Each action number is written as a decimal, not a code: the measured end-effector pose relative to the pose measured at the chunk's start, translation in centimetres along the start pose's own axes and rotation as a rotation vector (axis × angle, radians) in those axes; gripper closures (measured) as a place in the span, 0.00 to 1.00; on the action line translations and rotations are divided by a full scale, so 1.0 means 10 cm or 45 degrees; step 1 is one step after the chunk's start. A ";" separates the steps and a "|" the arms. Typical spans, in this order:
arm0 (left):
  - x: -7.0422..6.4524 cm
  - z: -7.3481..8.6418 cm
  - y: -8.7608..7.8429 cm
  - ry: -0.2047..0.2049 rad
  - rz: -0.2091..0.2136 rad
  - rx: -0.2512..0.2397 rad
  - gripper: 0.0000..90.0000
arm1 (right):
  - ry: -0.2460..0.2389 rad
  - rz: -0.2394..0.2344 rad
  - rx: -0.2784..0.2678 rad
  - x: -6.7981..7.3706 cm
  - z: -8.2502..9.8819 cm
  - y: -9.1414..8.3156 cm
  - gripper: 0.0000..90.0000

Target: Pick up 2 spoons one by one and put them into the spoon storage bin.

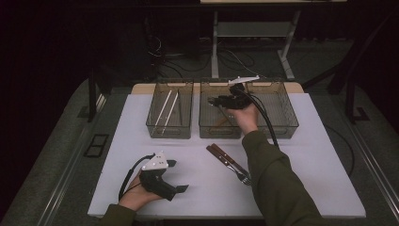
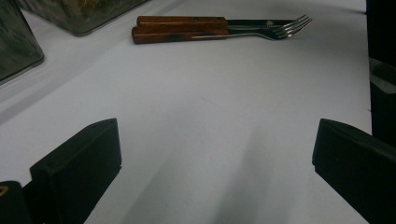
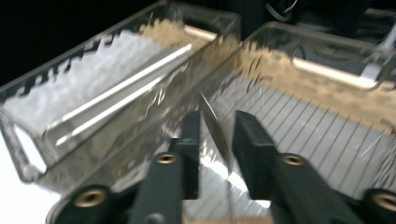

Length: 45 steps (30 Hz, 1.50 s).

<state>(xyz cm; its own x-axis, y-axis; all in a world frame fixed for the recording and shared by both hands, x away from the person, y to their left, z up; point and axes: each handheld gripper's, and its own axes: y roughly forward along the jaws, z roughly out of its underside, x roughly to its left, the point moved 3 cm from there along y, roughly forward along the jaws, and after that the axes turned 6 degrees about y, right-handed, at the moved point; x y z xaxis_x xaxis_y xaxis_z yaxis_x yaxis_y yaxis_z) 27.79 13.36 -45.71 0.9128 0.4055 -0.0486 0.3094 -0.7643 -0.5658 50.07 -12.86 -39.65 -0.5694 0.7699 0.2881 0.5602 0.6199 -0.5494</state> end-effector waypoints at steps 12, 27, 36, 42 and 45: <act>0.01 0.00 0.00 0.001 -0.010 0.010 0.00 | -0.038 -0.059 0.053 0.06 0.18 -0.30 0.50; 0.01 0.00 0.00 -0.012 -0.018 0.003 0.00 | -0.113 -0.132 0.010 0.17 0.42 -0.83 0.41; 0.01 0.00 0.00 -0.012 -0.019 0.006 0.00 | -0.133 -0.149 0.017 0.19 0.67 -1.01 0.41; 0.01 0.01 0.00 -0.013 -0.021 0.008 0.00 | -0.123 -0.161 0.043 0.20 0.85 -1.10 0.43; 0.01 0.01 0.00 -0.014 -0.022 0.006 0.00 | -0.122 -0.170 0.056 0.21 0.93 -1.15 0.44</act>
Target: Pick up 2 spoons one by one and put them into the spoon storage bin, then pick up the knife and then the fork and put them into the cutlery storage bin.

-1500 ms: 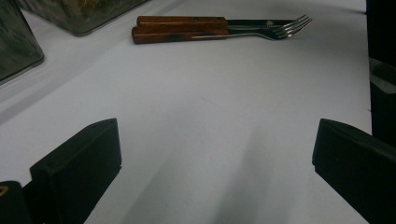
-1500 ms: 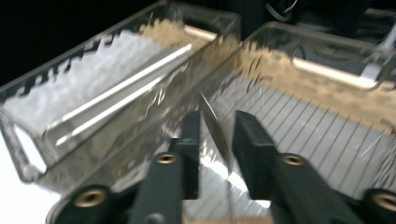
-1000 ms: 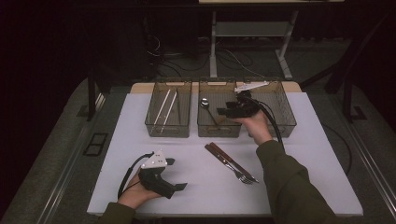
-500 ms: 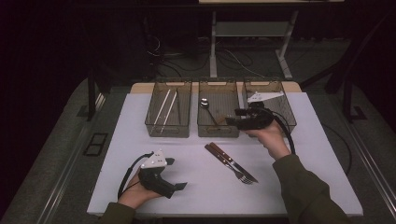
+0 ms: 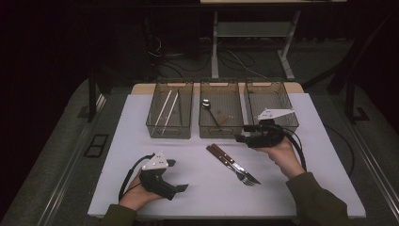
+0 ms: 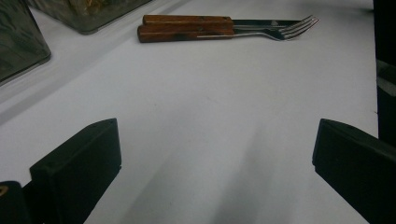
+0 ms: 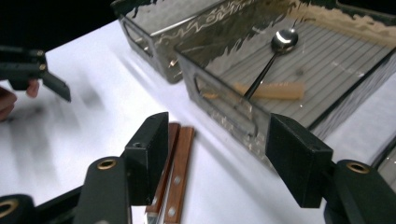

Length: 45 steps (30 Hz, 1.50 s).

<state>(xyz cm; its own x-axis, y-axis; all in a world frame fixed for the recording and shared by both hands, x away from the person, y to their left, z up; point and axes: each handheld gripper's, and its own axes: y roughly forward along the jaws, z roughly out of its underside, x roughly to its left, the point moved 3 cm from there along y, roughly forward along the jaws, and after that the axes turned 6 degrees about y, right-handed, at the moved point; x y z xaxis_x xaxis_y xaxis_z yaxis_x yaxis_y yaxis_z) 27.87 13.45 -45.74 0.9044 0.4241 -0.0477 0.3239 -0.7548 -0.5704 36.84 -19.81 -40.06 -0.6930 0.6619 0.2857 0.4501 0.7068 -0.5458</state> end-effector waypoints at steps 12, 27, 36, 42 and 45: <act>-0.01 -0.01 0.00 0.009 -0.011 0.006 0.00 | 0.019 -0.028 0.092 0.09 0.37 -0.06 0.54; -0.01 -0.01 0.00 0.012 -0.012 0.006 0.00 | -0.018 -0.004 0.258 0.19 0.43 0.16 0.77; -0.01 -0.01 0.01 0.013 -0.009 0.009 0.00 | -0.055 0.027 0.403 0.24 0.41 0.36 0.78; -0.01 -0.01 0.00 0.013 -0.008 0.007 0.00 | -0.076 0.039 0.498 0.26 0.37 0.45 0.78; -0.01 -0.01 0.00 0.016 -0.007 0.008 0.00 | -0.083 0.049 0.535 0.27 0.35 0.49 0.79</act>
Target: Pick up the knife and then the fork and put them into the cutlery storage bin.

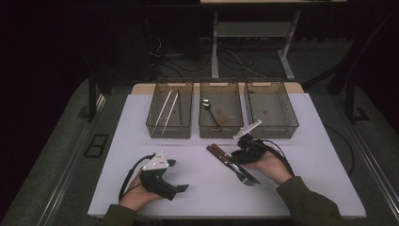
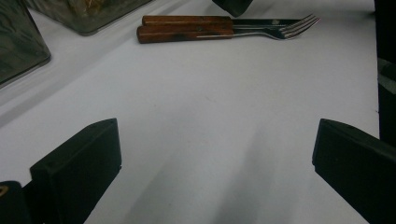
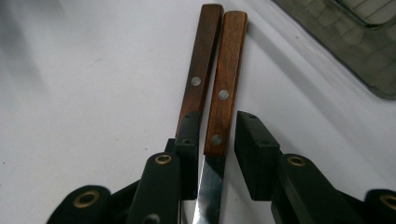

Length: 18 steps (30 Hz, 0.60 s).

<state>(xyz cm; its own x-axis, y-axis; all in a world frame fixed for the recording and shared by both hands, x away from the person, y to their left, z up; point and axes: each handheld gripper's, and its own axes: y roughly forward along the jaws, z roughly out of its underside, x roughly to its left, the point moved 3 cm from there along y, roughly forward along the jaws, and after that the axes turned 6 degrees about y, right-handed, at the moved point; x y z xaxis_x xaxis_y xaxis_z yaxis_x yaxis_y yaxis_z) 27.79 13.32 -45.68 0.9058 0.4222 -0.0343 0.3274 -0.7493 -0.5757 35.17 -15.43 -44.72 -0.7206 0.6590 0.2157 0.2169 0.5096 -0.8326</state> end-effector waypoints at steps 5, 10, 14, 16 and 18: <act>0.00 0.00 0.00 0.000 0.001 0.000 0.00 | -0.010 0.009 0.047 0.02 -0.04 0.05 0.80; 0.00 0.00 0.00 0.001 0.002 0.000 0.00 | -0.014 0.031 0.091 0.01 -0.05 0.11 0.81; 0.00 0.00 0.00 -0.001 0.002 -0.001 0.00 | -0.025 0.029 0.109 0.00 -0.05 0.11 0.83; 0.00 0.00 0.00 -0.001 0.002 -0.002 0.00 | -0.027 0.038 0.128 -0.01 -0.06 0.11 0.83; 0.00 0.00 0.00 -0.001 0.001 -0.001 0.00 | -0.040 0.046 0.151 -0.01 -0.09 0.11 0.83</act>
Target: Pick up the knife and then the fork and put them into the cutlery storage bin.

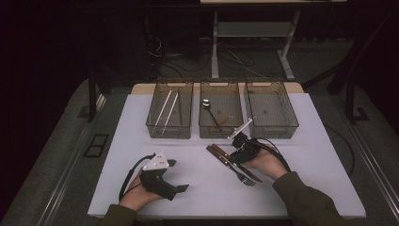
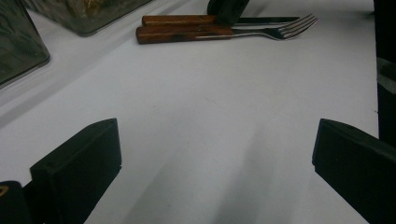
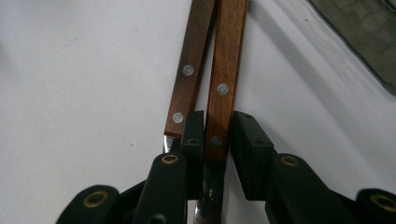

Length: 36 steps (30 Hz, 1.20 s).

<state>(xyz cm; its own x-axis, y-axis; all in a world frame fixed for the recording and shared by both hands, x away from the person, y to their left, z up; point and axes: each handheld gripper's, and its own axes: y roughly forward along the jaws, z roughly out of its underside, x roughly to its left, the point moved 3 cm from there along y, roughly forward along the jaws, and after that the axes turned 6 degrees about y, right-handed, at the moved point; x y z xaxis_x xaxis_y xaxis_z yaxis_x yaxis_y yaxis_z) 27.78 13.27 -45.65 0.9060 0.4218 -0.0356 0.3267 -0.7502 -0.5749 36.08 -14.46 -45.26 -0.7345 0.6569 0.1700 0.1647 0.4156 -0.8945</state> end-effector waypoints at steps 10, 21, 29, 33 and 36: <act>0.00 0.00 0.00 0.000 0.004 -0.001 0.00 | -0.071 0.076 0.237 0.05 -0.20 0.06 0.81; -0.01 0.00 0.00 0.005 0.008 -0.002 0.00 | -0.037 0.146 0.423 0.09 -0.36 0.13 0.85; -0.01 0.00 0.00 0.005 0.007 -0.001 0.00 | -0.053 0.126 0.378 0.09 -0.32 0.10 0.85; 0.00 0.00 0.00 0.004 0.007 0.000 0.00 | -0.049 0.074 0.314 0.05 -0.27 0.05 0.85; 0.00 0.00 0.00 0.003 0.007 -0.002 0.00 | -0.030 0.043 0.252 0.02 -0.25 -0.04 0.85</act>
<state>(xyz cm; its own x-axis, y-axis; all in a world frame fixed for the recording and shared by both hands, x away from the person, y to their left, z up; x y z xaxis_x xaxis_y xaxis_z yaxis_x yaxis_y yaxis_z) 27.76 13.21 -45.65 0.9084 0.4165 -0.0371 0.3219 -0.7532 -0.5737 37.49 -12.92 -43.88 -0.7462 0.6527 0.1313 0.0584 0.2606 -0.9637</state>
